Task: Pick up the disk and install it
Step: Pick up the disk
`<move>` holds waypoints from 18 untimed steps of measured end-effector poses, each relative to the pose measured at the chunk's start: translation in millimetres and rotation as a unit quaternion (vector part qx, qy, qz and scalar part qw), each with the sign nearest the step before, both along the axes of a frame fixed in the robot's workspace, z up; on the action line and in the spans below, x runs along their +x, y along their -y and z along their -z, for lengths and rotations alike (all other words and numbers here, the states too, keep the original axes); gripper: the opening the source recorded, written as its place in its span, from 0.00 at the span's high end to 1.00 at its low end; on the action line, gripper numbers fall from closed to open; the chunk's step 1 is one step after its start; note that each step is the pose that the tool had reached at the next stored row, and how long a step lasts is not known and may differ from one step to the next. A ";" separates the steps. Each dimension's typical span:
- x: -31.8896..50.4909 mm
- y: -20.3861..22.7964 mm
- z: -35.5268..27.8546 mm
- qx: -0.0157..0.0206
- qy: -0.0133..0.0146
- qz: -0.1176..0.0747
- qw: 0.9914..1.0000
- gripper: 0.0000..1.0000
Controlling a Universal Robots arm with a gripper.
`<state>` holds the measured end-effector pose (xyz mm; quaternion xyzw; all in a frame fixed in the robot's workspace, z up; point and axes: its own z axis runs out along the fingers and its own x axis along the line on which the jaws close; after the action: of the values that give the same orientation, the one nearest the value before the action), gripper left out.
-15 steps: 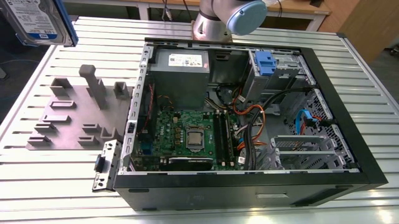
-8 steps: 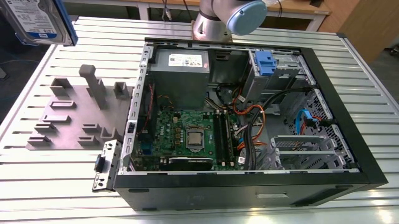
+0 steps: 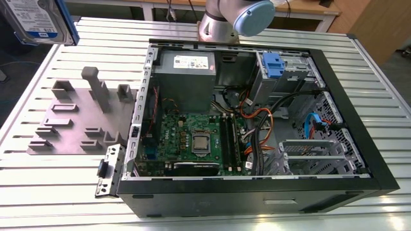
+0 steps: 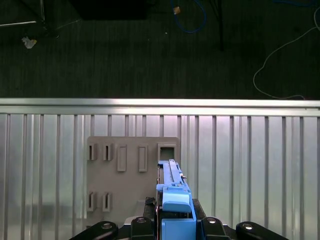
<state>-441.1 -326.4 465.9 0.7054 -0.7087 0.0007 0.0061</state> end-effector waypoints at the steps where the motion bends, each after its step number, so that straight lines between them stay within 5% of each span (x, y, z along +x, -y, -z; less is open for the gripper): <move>1: 0.0 0.0 -0.8 0.000 0.000 0.000 1.000 0.64; 18: 0.0 0.0 -13.8 0.000 0.000 0.000 1.000 0.64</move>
<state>-441.1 -326.4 479.7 0.7055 -0.7087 0.0007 0.0061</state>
